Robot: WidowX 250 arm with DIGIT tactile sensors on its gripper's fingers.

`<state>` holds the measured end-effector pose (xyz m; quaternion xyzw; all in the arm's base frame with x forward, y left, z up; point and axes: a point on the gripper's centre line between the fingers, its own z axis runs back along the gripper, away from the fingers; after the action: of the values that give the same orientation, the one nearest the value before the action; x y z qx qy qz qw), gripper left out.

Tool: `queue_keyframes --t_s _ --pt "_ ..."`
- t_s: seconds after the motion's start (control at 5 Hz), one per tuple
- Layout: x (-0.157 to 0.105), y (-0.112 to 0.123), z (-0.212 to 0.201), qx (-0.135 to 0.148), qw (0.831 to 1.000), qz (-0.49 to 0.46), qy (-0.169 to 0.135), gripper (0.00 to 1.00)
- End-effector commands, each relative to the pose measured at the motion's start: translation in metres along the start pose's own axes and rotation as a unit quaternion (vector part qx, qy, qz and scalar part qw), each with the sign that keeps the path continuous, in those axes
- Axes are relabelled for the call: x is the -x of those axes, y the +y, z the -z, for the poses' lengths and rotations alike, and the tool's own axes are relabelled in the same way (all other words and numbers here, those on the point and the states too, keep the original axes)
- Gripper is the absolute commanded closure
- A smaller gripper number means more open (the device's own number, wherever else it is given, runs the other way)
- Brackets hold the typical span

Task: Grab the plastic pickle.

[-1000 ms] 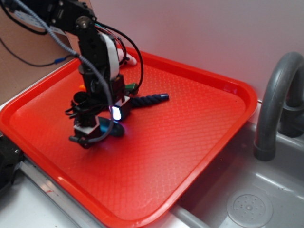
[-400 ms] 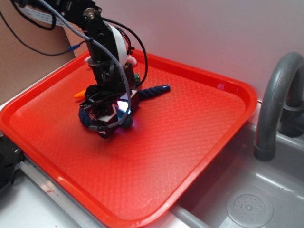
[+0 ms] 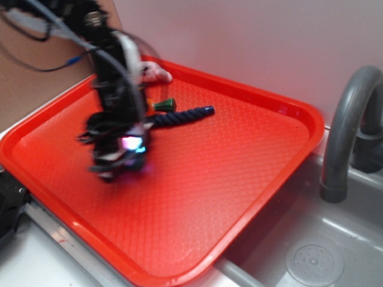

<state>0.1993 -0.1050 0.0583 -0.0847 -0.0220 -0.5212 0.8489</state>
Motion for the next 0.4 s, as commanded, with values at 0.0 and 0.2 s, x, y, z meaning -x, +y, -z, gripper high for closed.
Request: queue_keyframes --t_s 0.0,0.2 --pt "0.015 -0.014 -0.112 -0.114 0.966 -0.231 -0.033 1.00" --pt "0.028 -0.029 -0.163 -0.111 0.928 -0.351 -0.059 1.00"
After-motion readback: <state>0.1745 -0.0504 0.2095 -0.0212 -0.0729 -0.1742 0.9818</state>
